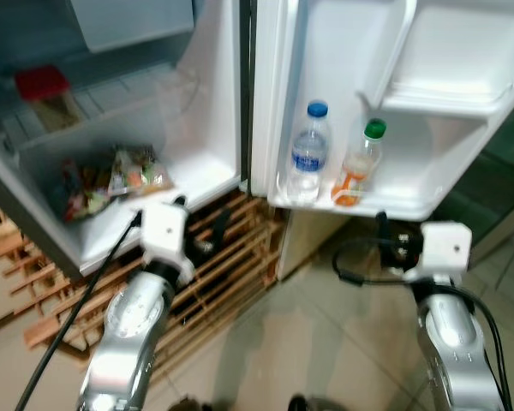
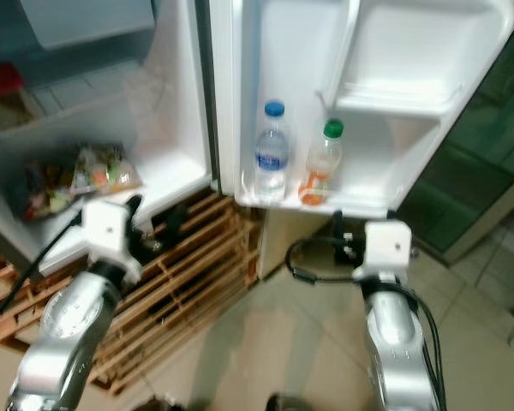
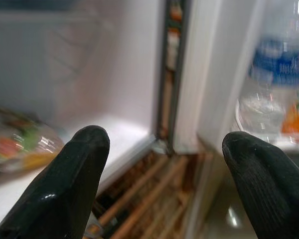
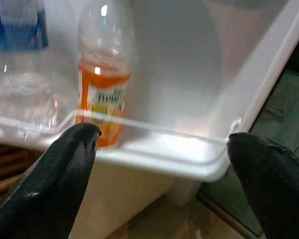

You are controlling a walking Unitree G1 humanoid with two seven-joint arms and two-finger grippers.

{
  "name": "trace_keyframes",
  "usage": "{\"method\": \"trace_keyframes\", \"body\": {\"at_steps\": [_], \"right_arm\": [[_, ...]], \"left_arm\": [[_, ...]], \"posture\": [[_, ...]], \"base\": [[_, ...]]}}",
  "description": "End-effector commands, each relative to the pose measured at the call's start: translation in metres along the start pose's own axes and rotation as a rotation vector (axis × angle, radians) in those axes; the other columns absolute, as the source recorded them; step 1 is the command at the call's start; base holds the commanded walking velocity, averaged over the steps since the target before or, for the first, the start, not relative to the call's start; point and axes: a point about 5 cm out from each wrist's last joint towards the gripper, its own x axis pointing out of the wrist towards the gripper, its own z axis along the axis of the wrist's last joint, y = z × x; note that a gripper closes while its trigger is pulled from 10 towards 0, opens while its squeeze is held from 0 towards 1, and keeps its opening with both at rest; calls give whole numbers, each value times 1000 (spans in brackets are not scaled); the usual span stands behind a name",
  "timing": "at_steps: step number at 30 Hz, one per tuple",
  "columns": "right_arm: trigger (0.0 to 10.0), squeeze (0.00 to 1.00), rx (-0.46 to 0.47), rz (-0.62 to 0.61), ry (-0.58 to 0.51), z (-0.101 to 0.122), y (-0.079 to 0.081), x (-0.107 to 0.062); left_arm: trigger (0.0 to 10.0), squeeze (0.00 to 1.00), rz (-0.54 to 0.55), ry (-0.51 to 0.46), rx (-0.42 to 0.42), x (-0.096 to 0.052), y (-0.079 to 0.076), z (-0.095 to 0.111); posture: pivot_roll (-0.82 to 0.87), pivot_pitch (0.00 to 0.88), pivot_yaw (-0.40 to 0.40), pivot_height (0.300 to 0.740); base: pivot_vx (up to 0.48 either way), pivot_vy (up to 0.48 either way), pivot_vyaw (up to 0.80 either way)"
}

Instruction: Restocking fridge

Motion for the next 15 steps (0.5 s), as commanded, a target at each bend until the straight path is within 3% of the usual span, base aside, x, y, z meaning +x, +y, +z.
{"method": "trace_keyframes", "body": {"at_steps": [1,10,15], "right_arm": [[10000,0,9,13,51,-10,-3,-2],[10000,0,11,30,37,-8,-2,21],[10000,0,18,32,14,-1,-2,29]], "left_arm": [[10000,0,-2,-58,-32,3,-3,9],[10000,0,-25,-89,-61,25,-20,13],[10000,0,-40,-101,-72,33,-20,15]], "posture": [[-75,0,-34,740],[-100,0,-36,740],[-127,0,-23,740]], "base": [[307,-364,0],[259,-400,0],[0,-416,0]]}}
